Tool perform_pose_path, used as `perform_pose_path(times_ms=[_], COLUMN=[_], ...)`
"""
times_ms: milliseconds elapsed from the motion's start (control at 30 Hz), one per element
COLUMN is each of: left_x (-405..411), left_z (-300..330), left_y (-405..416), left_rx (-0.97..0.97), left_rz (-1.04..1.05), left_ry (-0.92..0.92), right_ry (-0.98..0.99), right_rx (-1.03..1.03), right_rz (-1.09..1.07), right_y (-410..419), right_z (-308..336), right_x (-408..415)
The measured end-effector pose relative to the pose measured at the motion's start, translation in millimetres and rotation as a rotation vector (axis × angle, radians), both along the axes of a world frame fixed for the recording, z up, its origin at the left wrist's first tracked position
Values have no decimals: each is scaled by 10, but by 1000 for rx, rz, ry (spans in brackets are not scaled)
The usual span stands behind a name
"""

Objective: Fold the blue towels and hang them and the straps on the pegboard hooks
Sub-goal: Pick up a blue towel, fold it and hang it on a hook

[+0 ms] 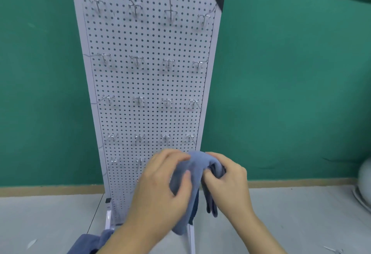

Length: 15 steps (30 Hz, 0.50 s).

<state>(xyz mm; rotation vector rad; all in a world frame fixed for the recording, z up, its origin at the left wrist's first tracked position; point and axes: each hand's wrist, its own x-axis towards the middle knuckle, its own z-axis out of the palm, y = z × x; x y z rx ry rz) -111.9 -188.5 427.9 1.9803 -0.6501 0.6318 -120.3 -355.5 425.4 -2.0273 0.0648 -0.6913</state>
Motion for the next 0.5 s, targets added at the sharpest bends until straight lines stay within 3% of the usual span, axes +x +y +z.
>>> perform_pose_path(times_ms=[67,167,500], left_x=[-28,67,753], left_z=[118,281,1381], left_y=[-21,-73,-218], left_rx=[113,137,-6], left_rz=[-51,-26,50], left_ry=[-47,-100,-347], right_ry=[-18,-38,-222], right_rx=[-10,-78,-148], right_rz=[-28,-32,-101], right_y=[28,92,253], right_z=[227,520,1704], right_x=[79,222,528])
